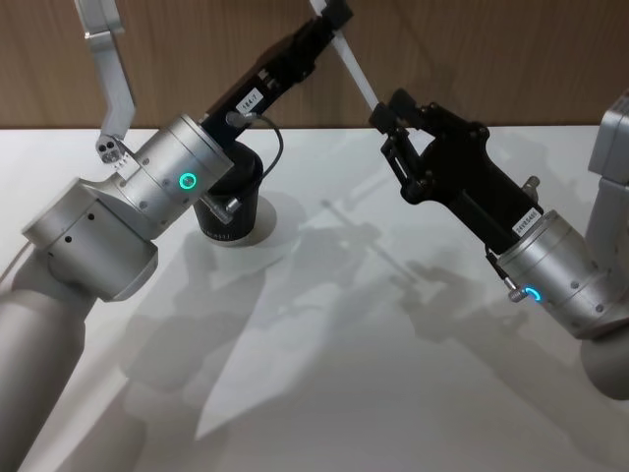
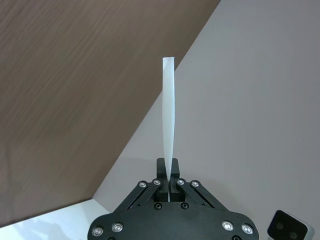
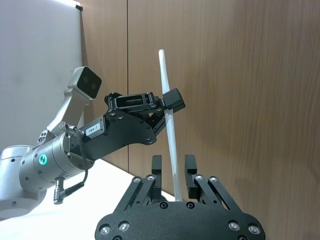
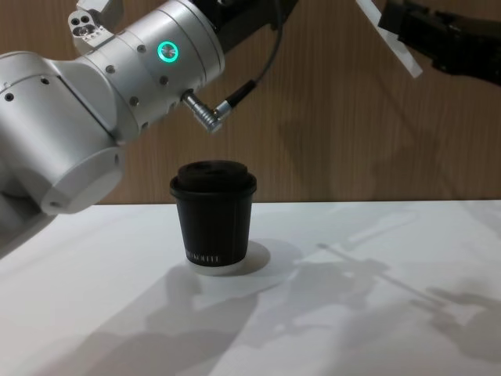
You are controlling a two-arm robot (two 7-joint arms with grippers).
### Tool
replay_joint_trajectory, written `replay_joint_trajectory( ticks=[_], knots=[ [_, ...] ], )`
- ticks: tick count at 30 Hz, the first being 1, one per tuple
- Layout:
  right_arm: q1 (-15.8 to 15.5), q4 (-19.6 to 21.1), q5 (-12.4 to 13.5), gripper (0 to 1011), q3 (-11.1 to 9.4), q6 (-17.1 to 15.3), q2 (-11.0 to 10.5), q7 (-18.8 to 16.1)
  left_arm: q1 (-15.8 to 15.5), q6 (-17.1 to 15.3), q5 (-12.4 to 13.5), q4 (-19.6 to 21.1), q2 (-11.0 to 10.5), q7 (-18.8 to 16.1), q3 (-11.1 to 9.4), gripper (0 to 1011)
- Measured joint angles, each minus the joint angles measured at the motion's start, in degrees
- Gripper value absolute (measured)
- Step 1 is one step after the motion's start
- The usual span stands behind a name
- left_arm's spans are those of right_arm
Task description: Pick up the straw with one hand, pass it to the other hand, and insert it into the cup.
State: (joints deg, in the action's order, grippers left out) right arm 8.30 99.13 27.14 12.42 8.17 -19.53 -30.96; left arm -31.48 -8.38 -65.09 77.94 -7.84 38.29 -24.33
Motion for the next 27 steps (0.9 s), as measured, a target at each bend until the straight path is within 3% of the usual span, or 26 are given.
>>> replay_joint_trajectory(
  ticks=[4, 8, 11, 16, 18, 19, 25, 27],
  knots=[
    [0.00, 0.00, 0.00, 342, 0.00, 0.00, 0.00, 0.00, 0.13, 0.57, 0.50, 0.58, -0.42, -0.51, -0.13, 17],
    [0.00, 0.00, 0.00, 507, 0.00, 0.00, 0.00, 0.00, 0.28, 1.34, 1.33, 1.36, -1.00, -1.33, -0.25, 17],
    [0.00, 0.00, 0.00, 566, 0.00, 0.00, 0.00, 0.00, 0.44, 2.06, 2.28, 2.14, -1.63, -2.18, -0.33, 17],
    [0.00, 0.00, 0.01, 764, 0.00, 0.00, 0.00, 0.00, 0.85, 3.66, 4.72, 4.05, -3.22, -4.24, -0.45, 16],
    [0.00, 0.00, 0.00, 784, 0.01, 0.00, 0.00, 0.00, 1.09, 4.33, 5.88, 5.00, -4.00, -5.37, -0.46, 16],
    [0.00, 0.00, 0.01, 853, 0.01, 0.00, 0.00, 0.00, 1.17, 4.54, 6.26, 5.21, -4.26, -5.72, -0.47, 16],
    [0.00, 0.00, 0.01, 998, 0.01, 0.00, 0.00, 0.00, 1.97, 5.91, 9.59, 8.01, -6.73, -8.95, -0.40, 17],
    [0.00, 0.00, 0.01, 1001, 0.01, 0.00, 0.00, 0.00, 2.23, 6.17, 10.31, 8.66, -7.39, -9.74, -0.33, 17]
  ],
)
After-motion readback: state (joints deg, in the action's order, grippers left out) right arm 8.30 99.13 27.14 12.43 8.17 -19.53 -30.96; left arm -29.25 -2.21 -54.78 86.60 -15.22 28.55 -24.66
